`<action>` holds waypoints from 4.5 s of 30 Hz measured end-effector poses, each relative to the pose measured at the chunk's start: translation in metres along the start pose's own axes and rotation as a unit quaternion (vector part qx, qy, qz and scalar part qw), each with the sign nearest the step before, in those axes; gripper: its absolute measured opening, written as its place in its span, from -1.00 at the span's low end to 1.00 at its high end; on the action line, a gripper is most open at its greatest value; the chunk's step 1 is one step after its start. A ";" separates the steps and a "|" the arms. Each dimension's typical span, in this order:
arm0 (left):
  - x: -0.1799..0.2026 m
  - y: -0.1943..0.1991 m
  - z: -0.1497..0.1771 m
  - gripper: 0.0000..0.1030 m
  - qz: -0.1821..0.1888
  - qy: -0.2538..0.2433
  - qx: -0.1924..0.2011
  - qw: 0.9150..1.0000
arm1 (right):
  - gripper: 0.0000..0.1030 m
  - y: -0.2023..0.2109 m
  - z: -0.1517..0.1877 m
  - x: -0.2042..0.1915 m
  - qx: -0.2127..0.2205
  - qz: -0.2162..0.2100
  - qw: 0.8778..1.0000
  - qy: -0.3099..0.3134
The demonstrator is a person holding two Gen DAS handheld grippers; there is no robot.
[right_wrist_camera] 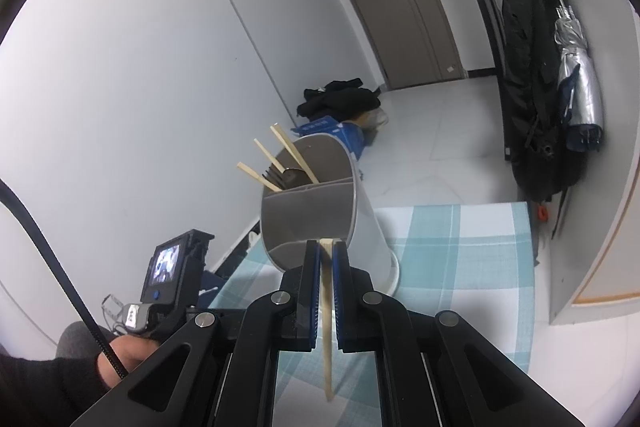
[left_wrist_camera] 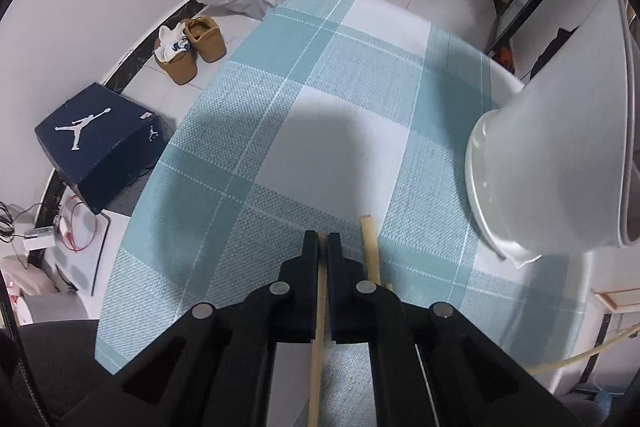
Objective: Organize utensils
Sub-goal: 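Grasp a wooden chopstick with the left gripper and lift it, then carry both chopsticks over the white holder and lower them in with both grippers, then open both grippers to release the chopsticks and pull back from the holder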
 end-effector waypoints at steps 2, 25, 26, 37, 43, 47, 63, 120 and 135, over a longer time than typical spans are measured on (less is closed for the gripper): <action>-0.002 0.004 -0.001 -0.99 0.009 0.010 0.011 1.000 | -0.90 -0.001 0.000 -0.001 0.000 0.000 1.000 0.001; -0.026 0.157 0.014 -0.99 0.138 -0.021 0.279 0.950 | -0.90 0.003 0.008 -0.050 0.017 0.042 0.996 0.075; -0.026 0.160 0.015 -0.99 0.142 -0.022 0.280 0.949 | -0.90 0.004 0.008 -0.052 0.018 0.043 0.996 0.078; -0.023 0.195 0.014 -1.00 0.172 -0.027 0.294 0.940 | -0.90 0.026 -0.008 -0.058 0.046 0.050 0.996 0.062; -0.016 0.223 0.003 -1.00 0.200 -0.028 0.304 0.931 | -0.90 0.041 -0.036 -0.069 0.064 0.045 0.994 0.072; -0.010 0.245 -0.010 -1.00 0.218 -0.026 0.318 0.922 | -0.90 0.050 -0.064 -0.079 0.078 0.039 0.992 0.086; 0.012 0.284 -0.077 -1.00 0.252 -0.002 0.352 0.902 | -0.90 0.042 -0.173 -0.081 0.106 0.027 0.985 0.132; 0.074 0.175 -0.097 -0.93 0.262 -0.136 0.165 0.941 | -0.83 -0.075 -0.109 0.006 -0.032 0.005 0.995 0.091; 0.020 0.207 -0.087 0.04 0.218 -0.060 0.228 0.947 | -0.45 -0.030 -0.105 -0.017 0.001 0.019 0.997 0.081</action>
Point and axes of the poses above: each gripper's, at about its wrist camera, not at the fingertips, and y roughly against the way its jaws point, x to its right, z to its underside, the point moved 5 cm from there along -y, roughly the way its jaws point, and after that the axes turned 14 degrees about -z, right-handed, at the moved point
